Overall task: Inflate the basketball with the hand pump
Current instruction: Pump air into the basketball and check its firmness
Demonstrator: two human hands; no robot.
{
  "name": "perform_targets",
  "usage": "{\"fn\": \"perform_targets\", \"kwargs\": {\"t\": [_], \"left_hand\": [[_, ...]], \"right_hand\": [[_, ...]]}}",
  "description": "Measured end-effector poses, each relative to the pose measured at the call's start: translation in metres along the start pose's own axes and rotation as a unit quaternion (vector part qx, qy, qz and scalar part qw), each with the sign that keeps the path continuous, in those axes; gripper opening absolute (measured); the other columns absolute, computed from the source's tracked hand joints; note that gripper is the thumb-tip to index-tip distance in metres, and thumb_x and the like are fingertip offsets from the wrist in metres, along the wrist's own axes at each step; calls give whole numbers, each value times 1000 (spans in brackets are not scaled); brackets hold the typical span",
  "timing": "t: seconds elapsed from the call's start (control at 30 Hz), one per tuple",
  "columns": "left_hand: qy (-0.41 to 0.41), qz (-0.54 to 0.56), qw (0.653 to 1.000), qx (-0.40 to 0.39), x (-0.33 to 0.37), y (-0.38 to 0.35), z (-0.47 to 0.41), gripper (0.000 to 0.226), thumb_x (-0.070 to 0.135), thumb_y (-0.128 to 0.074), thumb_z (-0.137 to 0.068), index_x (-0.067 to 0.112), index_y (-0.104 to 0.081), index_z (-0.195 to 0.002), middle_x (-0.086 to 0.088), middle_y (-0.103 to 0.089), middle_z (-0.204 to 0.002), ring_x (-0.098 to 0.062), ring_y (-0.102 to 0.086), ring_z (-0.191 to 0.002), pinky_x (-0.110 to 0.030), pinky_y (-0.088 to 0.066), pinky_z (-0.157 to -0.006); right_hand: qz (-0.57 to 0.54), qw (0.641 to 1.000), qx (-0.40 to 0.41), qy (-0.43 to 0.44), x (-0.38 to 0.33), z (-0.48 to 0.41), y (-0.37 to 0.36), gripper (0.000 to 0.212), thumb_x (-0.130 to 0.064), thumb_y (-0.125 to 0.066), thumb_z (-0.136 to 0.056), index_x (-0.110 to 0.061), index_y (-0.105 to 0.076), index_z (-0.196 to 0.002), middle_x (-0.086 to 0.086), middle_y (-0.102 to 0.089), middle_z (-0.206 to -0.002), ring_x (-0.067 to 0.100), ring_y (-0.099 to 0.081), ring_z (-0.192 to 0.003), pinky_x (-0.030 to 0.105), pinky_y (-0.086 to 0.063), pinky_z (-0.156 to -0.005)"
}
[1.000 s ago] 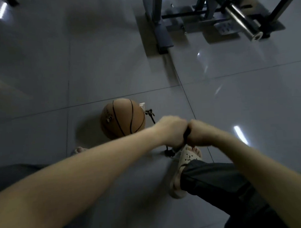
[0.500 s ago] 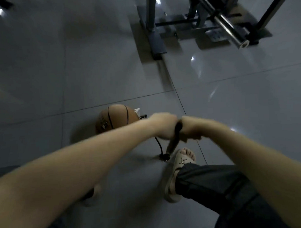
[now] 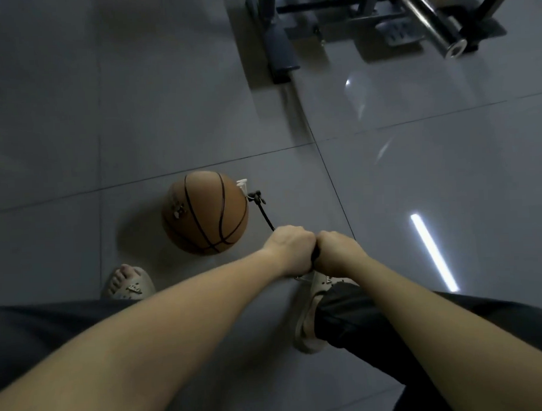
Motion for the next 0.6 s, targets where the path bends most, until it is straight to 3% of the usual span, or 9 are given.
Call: {"fn": "perform_targets", "kwargs": {"t": [0.13,0.2,0.27,0.33,0.4,0.47,0.6], "left_hand": [[-8,-15,999,-42,0,14,4,6,22,-65,-85,18,-63,-89,-2,-65,-87,-26,-67,-83,-35,-49,-64],[-23,-22,999,-43,3,39,10,10,25,-66,-88,19,-58,-83,1,-64,-83,-21,-63,-75,-29,-44,-58],[-35,-1,999,-26,6,87,20,21,28,-65,-90,22,-54,-73,5,-60,-73,-16,-60,-67,-25,-40,-53],[-46,26,998,-20,12,134,31,22,29,-65,-92,26,-56,-72,6,-60,-69,-11,-58,-62,-23,-40,-53],[-63,39,997,-7,18,157,34,19,28,-66,-92,25,-59,-74,6,-62,-69,-11,-58,-61,-22,-42,-54],[-54,27,998,0,17,143,30,18,26,-65,-91,25,-58,-74,5,-61,-72,-12,-59,-64,-22,-42,-53],[-31,-26,999,-3,11,49,15,5,22,-63,-85,18,-64,-82,-2,-67,-83,-25,-65,-75,-31,-46,-58]], "right_hand": [[-6,999,-43,-12,-10,9,13,7,-20,-61,-89,-16,-56,-86,3,-59,-80,23,-60,-75,35,-51,-66],[-1,997,-77,-8,-15,22,37,12,-16,-67,-89,-13,-60,-80,4,-58,-73,20,-57,-64,31,-48,-57],[-40,995,-89,6,-18,43,80,5,-13,-67,-90,-9,-64,-88,6,-57,-74,16,-50,-54,26,-44,-48],[-91,993,-71,24,-21,67,126,6,-6,-66,-89,-6,-65,-94,7,-55,-74,13,-46,-50,23,-40,-44],[-110,993,-37,37,-22,79,146,5,-3,-66,-86,-7,-65,-88,6,-54,-69,13,-44,-48,23,-38,-42],[-92,995,-28,30,-20,71,129,9,-9,-65,-90,-12,-63,-81,3,-55,-67,13,-45,-48,23,-40,-44],[-29,999,-20,24,-9,24,35,20,-20,-61,-92,-21,-54,-73,-3,-56,-73,17,-56,-68,32,-48,-65]]}}
Point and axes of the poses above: each hand's wrist, its own z-axis away from the middle knuckle, its own y-axis out of the back of the hand, x = y × z, the point moved 8 cm from there along -z, towards the middle knuckle
